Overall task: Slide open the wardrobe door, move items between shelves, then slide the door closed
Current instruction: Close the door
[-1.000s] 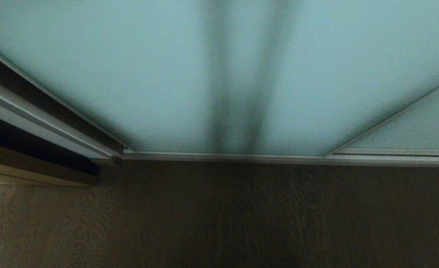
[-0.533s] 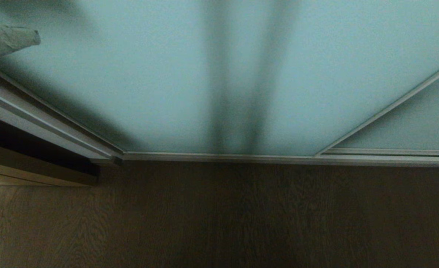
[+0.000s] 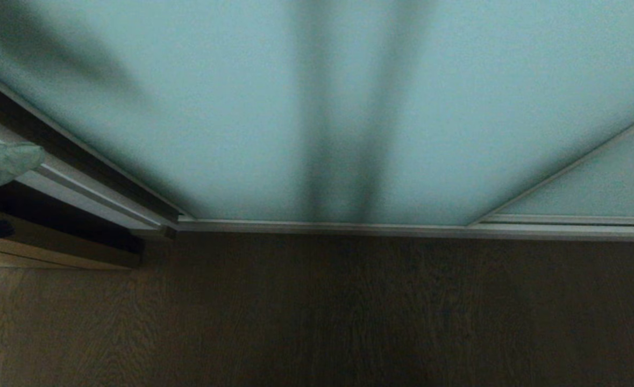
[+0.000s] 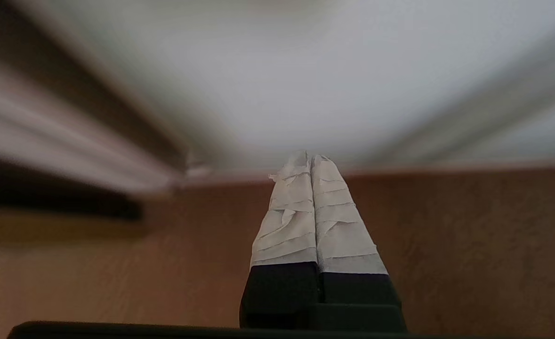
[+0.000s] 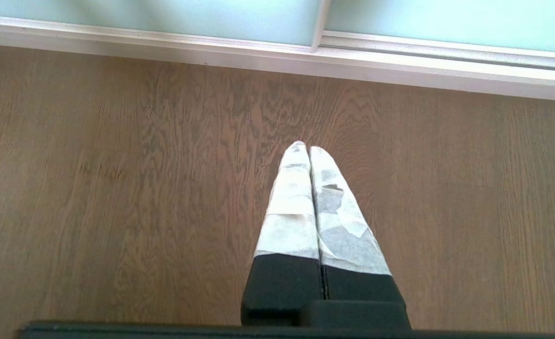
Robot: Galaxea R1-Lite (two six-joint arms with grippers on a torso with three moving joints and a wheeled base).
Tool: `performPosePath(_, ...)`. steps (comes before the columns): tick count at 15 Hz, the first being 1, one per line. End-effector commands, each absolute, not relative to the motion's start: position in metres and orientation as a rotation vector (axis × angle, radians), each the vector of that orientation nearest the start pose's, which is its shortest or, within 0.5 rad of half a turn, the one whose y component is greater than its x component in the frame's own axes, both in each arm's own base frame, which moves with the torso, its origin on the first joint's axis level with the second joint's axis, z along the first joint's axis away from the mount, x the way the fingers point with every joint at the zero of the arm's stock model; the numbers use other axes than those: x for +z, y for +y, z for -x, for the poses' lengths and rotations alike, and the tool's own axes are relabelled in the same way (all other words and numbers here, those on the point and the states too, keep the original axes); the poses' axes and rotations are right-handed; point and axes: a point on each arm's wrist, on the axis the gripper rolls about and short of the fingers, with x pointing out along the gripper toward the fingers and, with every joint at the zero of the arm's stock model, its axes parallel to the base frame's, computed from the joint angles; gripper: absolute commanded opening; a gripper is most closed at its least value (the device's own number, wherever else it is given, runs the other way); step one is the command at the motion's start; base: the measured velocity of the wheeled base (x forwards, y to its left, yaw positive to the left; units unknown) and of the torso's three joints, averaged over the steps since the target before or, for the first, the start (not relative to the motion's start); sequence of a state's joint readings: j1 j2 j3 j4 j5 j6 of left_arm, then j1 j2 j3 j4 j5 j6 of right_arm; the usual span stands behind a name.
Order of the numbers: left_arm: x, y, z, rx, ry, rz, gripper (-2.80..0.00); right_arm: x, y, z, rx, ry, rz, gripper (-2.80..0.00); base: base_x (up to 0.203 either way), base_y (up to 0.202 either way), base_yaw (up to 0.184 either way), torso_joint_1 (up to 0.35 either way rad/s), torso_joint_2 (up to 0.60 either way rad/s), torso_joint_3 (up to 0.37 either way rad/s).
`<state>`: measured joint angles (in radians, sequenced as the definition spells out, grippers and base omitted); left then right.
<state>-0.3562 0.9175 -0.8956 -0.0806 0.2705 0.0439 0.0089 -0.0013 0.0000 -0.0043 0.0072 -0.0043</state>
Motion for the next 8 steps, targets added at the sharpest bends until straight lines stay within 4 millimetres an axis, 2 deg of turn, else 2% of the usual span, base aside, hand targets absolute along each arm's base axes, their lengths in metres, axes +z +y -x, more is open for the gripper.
performPosePath(1, 0.309, -0.023, -0.085, -0.029, -0.056, -0.027, -2.8, 0.076, 0.0, 0.023, 0.017, -0.009, 0.005, -2.8, 0.0, 0.0, 0.0, 0.0, 0.0, 0.0)
performPosePath(4, 0.316, -0.017, -0.092, 0.059, -0.062, -0.028, -2.8, 0.076, 0.0, 0.023, 0.017, -0.009, 0.005, -2.8, 0.0, 0.0, 0.0, 0.0, 0.0, 0.0)
performPosePath(8, 0.338, -0.012, -0.102, 0.137, -0.134, -0.012, -2.8, 0.076, 0.0, 0.023, 0.017, -0.009, 0.005, -2.8, 0.0, 0.0, 0.0, 0.0, 0.0, 0.0)
